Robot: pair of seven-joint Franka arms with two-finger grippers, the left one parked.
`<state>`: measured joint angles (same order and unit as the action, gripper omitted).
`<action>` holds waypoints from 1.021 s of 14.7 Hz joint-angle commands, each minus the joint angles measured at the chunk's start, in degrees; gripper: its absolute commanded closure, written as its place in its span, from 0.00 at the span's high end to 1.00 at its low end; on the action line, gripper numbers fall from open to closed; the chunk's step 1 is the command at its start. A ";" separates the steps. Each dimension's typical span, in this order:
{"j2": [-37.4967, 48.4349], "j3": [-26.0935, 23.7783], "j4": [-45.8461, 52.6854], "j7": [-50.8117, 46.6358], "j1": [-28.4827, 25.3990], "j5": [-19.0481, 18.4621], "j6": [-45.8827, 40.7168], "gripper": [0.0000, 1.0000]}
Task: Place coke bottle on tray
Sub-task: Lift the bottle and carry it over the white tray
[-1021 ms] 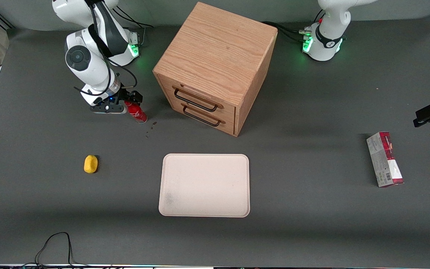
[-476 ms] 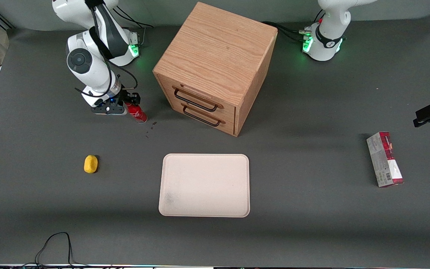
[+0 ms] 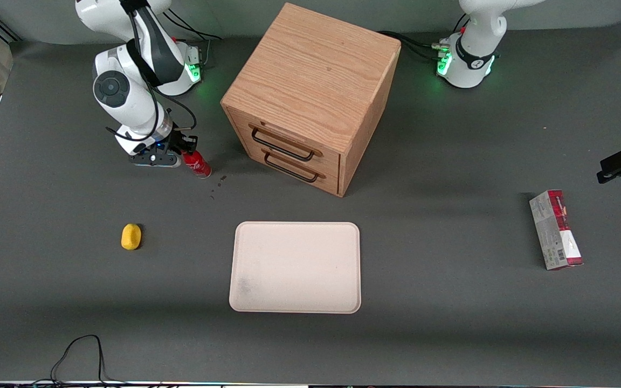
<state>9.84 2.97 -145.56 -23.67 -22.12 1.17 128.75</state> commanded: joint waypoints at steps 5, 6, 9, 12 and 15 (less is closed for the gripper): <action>0.35 0.37 15.63 -0.33 0.24 -1.26 -18.07 0.00; 0.26 0.28 18.18 -0.24 0.24 -1.61 -20.71 0.00; 0.18 0.98 27.22 2.30 0.33 -1.96 -30.10 0.00; -0.09 2.91 35.67 3.37 0.24 -1.87 -38.29 0.00; -0.26 3.00 43.32 4.77 0.24 -1.61 -44.09 0.00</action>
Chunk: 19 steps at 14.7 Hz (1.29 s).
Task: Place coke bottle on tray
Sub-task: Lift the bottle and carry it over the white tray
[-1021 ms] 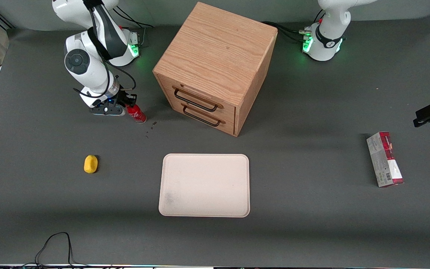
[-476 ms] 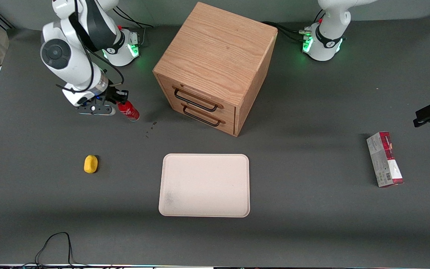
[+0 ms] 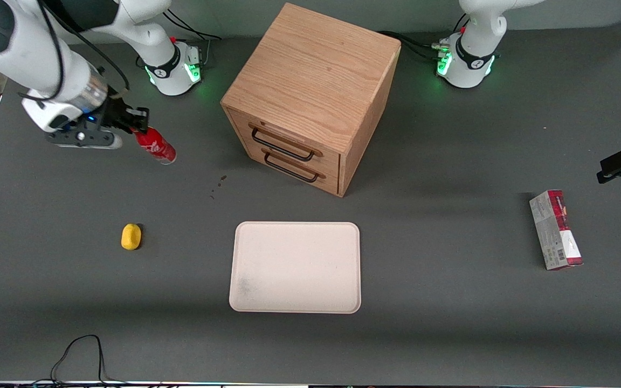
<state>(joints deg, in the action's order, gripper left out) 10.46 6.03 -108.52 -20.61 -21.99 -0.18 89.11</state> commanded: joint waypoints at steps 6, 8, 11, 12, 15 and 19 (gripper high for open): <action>-9.02 -0.05 17.68 1.71 0.20 2.36 -5.97 0.00; -17.98 -0.05 28.57 1.80 0.11 4.39 -6.32 0.00; -30.90 -0.05 42.90 1.71 0.20 6.32 -7.99 0.00; -35.12 -0.31 47.91 1.71 0.20 6.42 -7.99 0.00; -47.52 -1.28 61.55 1.53 0.20 6.51 -7.64 0.00; -52.73 -2.95 66.24 1.45 -0.06 6.33 -2.73 0.00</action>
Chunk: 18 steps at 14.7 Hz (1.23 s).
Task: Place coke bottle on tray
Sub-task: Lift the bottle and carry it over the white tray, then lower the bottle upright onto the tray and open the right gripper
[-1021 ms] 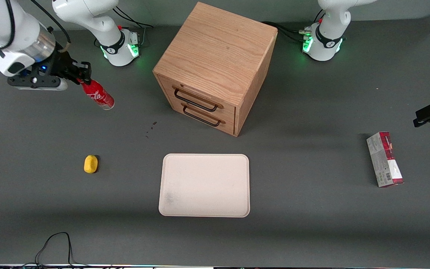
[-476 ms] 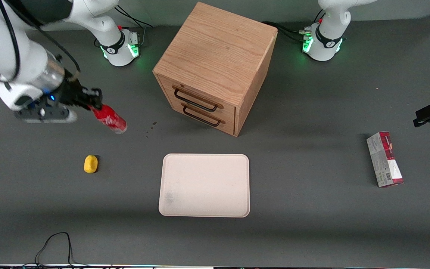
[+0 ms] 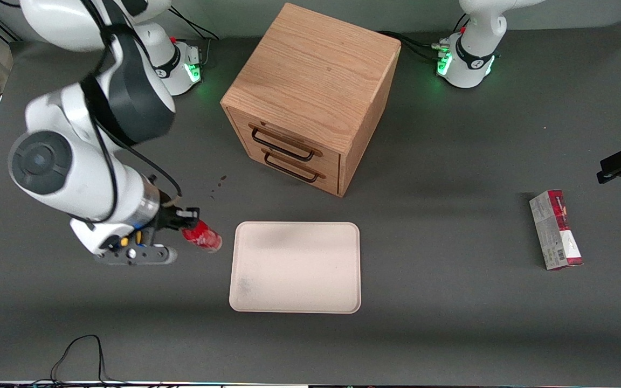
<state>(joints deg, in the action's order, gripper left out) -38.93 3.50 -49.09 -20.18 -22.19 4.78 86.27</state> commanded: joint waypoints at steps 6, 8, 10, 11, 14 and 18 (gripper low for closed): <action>-6.33 -0.52 6.81 0.93 -1.28 0.93 3.63 0.00; -8.00 -0.51 6.64 1.11 -1.37 0.84 4.69 0.00; -9.93 -0.51 6.46 1.28 -1.46 0.84 6.18 0.00; -11.07 -0.43 6.46 1.28 -1.46 0.67 7.06 0.00; -13.97 -0.43 6.37 1.37 -1.37 -0.39 10.13 0.00; -16.79 -0.43 6.20 1.37 -1.37 -0.39 13.82 0.00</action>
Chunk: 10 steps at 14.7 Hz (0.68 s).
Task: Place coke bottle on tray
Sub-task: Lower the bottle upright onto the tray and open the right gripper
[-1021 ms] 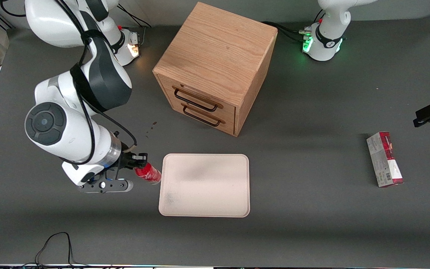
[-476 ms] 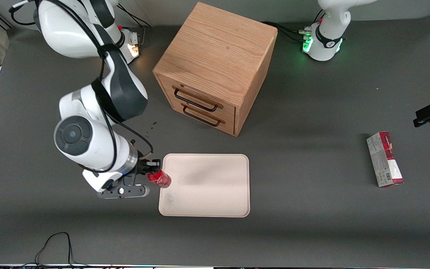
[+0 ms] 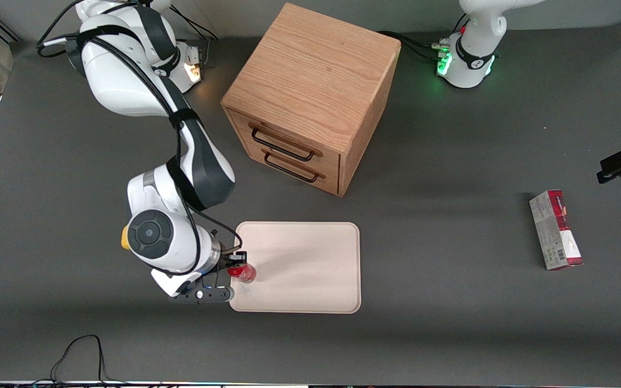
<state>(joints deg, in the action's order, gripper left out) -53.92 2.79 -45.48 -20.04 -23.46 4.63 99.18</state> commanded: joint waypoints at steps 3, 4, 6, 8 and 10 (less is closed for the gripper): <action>-2.77 0.38 2.24 1.23 -0.09 -0.24 2.68 0.00; -3.29 0.38 2.16 1.15 -0.09 -0.24 3.12 0.00; -3.56 0.38 1.81 1.15 -0.09 -0.24 3.39 0.00; -3.56 0.47 1.28 0.97 -0.09 -0.24 3.82 0.00; -3.56 0.47 1.19 0.36 0.00 -0.15 3.83 0.80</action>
<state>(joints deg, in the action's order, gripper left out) -57.02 2.90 -45.44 -19.99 -23.41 4.63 102.69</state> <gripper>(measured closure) 0.687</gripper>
